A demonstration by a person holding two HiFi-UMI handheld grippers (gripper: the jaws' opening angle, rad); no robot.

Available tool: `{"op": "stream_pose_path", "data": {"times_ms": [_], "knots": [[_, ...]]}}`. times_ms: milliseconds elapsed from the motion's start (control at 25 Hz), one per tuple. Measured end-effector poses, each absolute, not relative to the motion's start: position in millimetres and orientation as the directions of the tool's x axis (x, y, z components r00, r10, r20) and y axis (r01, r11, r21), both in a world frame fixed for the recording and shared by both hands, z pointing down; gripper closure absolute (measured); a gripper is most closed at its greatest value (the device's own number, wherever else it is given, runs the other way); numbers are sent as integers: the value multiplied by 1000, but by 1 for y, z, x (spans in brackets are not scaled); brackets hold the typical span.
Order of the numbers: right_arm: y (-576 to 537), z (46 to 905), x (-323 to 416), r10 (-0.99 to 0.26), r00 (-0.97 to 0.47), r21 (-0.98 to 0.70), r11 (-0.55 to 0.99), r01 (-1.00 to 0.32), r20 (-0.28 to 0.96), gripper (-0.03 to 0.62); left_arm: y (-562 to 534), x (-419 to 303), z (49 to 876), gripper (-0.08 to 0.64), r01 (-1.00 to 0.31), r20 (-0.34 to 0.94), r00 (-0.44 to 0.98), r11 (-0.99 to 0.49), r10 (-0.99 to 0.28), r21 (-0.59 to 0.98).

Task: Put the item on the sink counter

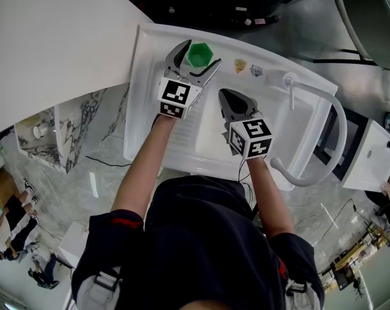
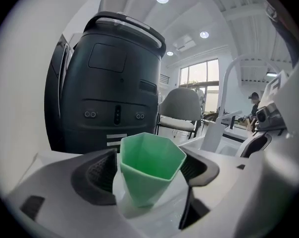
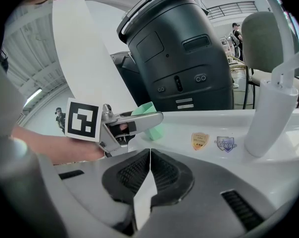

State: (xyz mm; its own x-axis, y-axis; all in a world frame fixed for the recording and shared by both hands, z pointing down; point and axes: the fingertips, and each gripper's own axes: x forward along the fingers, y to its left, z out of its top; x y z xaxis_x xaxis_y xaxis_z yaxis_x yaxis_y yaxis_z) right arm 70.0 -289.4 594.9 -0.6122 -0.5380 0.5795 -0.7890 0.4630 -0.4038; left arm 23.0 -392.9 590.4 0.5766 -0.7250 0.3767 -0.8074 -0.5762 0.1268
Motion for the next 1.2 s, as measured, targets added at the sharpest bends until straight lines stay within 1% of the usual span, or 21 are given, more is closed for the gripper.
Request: {"op": "stream_pose_path", "data": {"times_ms": [760, 1200], "knots": [[-288, 595, 69, -541, -606, -404, 455, -794, 583, 557, -391, 25, 588, 150, -801, 362, 587, -584, -724, 132], [-286, 592, 67, -548, -604, -404, 451, -796, 579, 557, -387, 25, 575, 150, -797, 334, 595, -591, -731, 127]]}}
